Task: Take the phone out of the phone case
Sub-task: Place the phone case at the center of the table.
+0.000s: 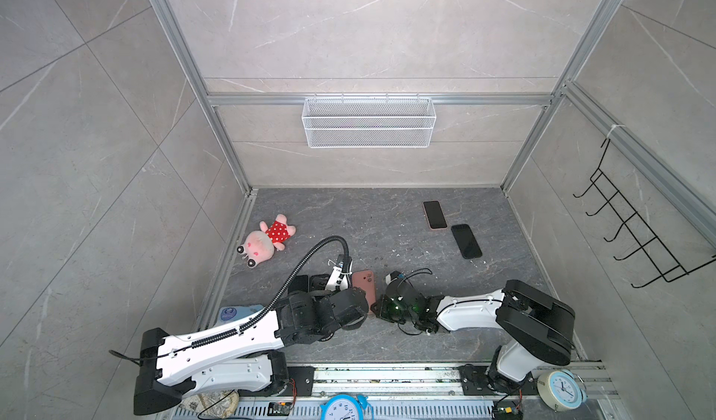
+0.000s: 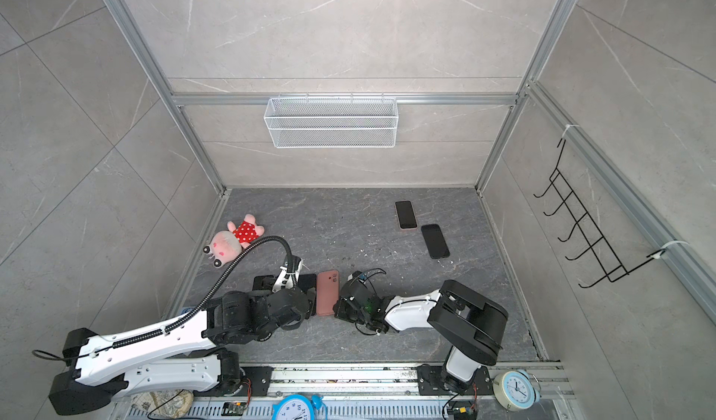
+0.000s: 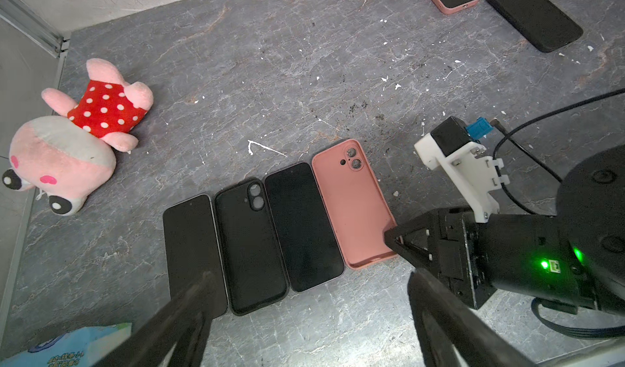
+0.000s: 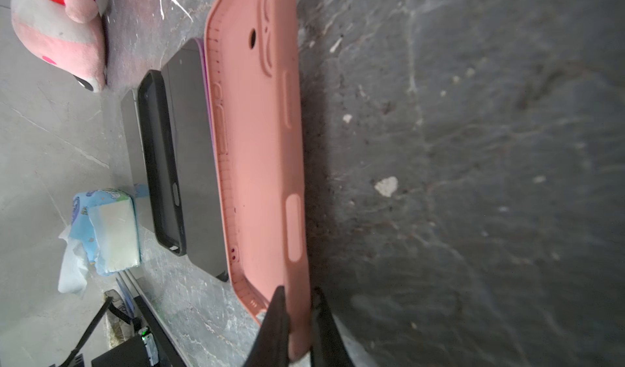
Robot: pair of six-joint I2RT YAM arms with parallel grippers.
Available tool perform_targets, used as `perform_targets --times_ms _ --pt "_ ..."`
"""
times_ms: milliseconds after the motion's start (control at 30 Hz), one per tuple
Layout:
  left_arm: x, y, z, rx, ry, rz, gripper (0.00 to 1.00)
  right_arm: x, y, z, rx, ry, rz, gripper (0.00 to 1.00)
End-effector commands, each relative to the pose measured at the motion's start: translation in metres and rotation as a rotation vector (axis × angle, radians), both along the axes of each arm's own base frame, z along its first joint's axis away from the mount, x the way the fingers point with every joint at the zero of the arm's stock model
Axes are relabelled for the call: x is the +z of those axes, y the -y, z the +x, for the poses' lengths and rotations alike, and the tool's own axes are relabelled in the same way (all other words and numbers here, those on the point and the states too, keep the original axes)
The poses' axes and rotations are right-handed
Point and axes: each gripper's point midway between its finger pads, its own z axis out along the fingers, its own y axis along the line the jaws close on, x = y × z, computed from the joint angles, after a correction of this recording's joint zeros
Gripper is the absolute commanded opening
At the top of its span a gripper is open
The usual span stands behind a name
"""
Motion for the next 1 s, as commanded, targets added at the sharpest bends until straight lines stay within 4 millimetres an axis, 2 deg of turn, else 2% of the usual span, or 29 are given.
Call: perform_targets --times_ms 0,100,133,167,233,300,400,467,533,700,800,967 --pt "0.014 0.005 0.004 0.002 0.023 -0.035 0.91 -0.004 0.002 -0.001 0.032 0.015 -0.067 0.34" --pt "0.016 0.004 0.004 0.005 0.022 -0.044 0.92 -0.001 0.009 -0.003 0.039 0.024 -0.089 0.52" --pt "0.016 0.005 0.004 0.004 0.021 -0.048 0.92 0.001 0.012 -0.004 0.044 0.029 -0.101 0.67" --pt "0.017 0.005 0.003 0.003 0.019 -0.053 0.93 0.003 0.017 -0.005 0.049 0.035 -0.122 0.76" --pt "0.019 0.006 0.003 0.002 0.019 -0.060 0.93 0.013 0.028 -0.007 0.069 0.064 -0.166 0.87" --pt "0.020 0.006 0.003 0.003 0.018 -0.070 0.94 0.025 0.042 -0.010 0.074 0.092 -0.206 0.90" --pt "0.024 0.011 0.002 -0.007 0.016 -0.109 0.95 0.049 0.076 -0.011 0.066 0.159 -0.311 0.99" --pt "0.025 0.021 0.001 -0.039 0.011 -0.149 0.96 0.067 0.103 -0.005 0.049 0.213 -0.406 0.99" --pt "0.025 0.034 0.001 -0.081 0.002 -0.203 0.97 0.086 0.147 0.008 -0.010 0.262 -0.563 0.99" --pt "0.017 0.065 0.012 -0.169 -0.071 -0.402 0.98 0.109 0.233 0.052 -0.148 0.266 -0.749 1.00" --pt "0.014 0.071 0.022 -0.173 -0.077 -0.442 0.98 0.110 0.264 0.080 -0.165 0.257 -0.789 1.00" --pt "0.011 0.084 0.030 -0.200 -0.078 -0.401 0.98 0.099 0.295 0.130 -0.137 0.250 -0.819 1.00"
